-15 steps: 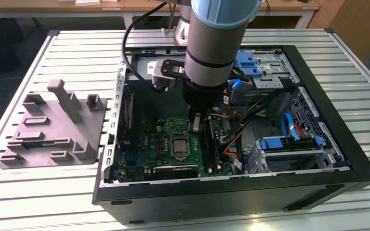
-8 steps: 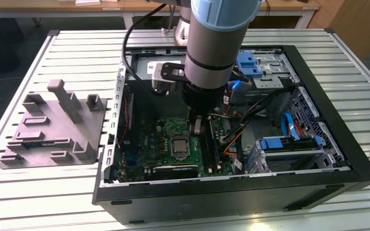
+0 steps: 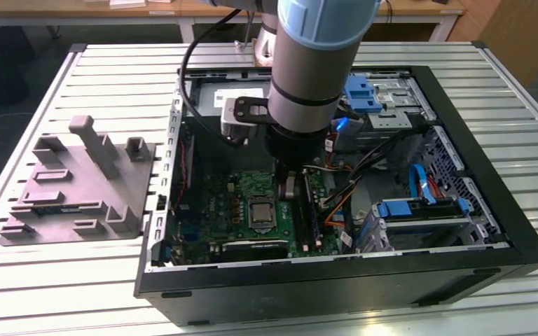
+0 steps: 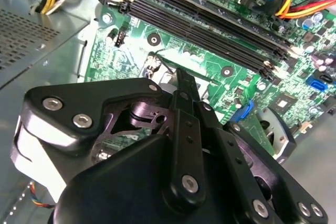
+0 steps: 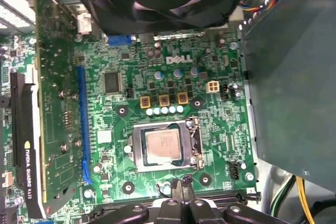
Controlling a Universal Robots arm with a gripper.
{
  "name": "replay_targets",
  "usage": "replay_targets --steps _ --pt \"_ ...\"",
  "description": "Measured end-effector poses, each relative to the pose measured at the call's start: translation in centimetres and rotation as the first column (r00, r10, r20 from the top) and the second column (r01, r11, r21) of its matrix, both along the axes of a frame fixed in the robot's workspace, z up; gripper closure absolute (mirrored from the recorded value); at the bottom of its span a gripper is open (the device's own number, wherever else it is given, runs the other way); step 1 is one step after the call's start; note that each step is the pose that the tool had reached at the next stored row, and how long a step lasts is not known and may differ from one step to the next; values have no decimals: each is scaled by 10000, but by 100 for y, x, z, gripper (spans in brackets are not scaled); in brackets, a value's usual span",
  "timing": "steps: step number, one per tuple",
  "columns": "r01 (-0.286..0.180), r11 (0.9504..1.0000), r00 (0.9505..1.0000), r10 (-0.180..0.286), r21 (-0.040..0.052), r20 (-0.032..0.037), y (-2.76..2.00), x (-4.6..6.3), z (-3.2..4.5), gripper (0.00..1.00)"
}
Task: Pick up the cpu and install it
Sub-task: 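Install the first cpu locking lever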
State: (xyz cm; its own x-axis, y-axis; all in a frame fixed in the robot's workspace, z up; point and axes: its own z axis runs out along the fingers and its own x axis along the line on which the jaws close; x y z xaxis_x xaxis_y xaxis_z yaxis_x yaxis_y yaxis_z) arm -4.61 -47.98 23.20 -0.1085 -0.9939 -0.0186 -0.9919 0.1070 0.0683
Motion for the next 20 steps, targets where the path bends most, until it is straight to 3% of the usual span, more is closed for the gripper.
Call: replay_targets --steps 8,16,20 --pt "-374 9991 9993 375 -192 -3 -15 0 -27 89" --pt "-737 9970 9973 737 -218 -3 -52 -1 -62 89" --pt "-820 9960 9966 820 -356 -15 -60 0 -77 89"
